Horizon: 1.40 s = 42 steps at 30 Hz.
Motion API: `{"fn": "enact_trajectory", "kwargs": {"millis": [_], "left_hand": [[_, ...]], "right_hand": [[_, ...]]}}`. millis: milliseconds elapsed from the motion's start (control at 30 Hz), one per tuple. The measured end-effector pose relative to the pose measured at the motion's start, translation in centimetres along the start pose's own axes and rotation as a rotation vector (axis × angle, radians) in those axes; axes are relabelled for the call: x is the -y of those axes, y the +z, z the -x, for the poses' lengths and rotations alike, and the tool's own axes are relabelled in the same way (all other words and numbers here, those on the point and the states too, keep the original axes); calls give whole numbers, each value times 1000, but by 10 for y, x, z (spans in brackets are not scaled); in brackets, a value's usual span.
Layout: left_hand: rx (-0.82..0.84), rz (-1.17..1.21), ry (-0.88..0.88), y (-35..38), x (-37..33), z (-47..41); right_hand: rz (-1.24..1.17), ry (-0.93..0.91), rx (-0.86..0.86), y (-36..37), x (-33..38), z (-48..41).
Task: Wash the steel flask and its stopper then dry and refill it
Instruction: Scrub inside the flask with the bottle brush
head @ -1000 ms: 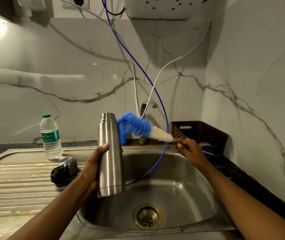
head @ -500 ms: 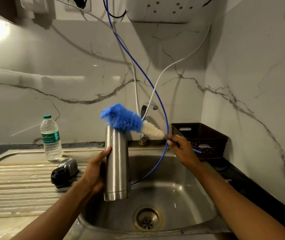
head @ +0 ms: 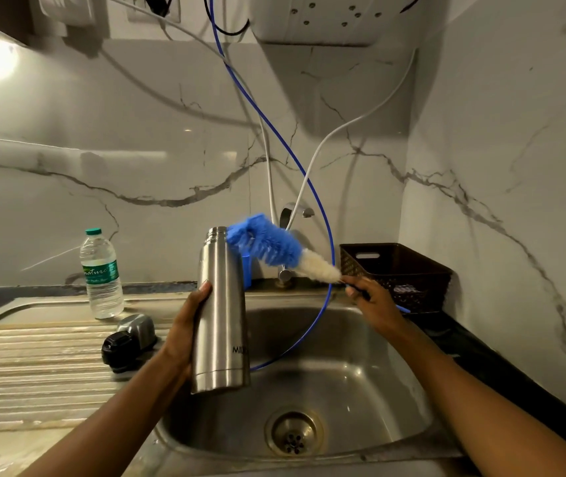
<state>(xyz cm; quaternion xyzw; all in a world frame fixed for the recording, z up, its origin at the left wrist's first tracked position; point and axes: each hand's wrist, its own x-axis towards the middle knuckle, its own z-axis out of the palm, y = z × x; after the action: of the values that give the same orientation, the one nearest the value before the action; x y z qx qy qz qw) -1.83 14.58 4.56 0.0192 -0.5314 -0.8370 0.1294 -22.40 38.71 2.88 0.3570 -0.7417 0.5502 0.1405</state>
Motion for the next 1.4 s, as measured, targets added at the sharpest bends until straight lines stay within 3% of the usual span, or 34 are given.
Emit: {"fn": "enact_trajectory", "kwargs": {"millis": [200, 733, 933, 1200, 1400], "left_hand": [[-29, -7, 0, 1, 7, -3], [-1, -3, -80, -1, 5, -1], [-72, -49, -54, 2, 12, -3], [-50, 74, -38, -2, 6, -2], [-27, 21, -141, -4, 11, -2]], "right_hand": [[-106, -8, 29, 21, 18, -4], [-41, -2, 30, 9, 0, -2], [-32, -27, 38, 17, 3, -5], [-11, 1, 5, -1, -13, -1], [45, -95, 74, 23, 2, -3]]}}
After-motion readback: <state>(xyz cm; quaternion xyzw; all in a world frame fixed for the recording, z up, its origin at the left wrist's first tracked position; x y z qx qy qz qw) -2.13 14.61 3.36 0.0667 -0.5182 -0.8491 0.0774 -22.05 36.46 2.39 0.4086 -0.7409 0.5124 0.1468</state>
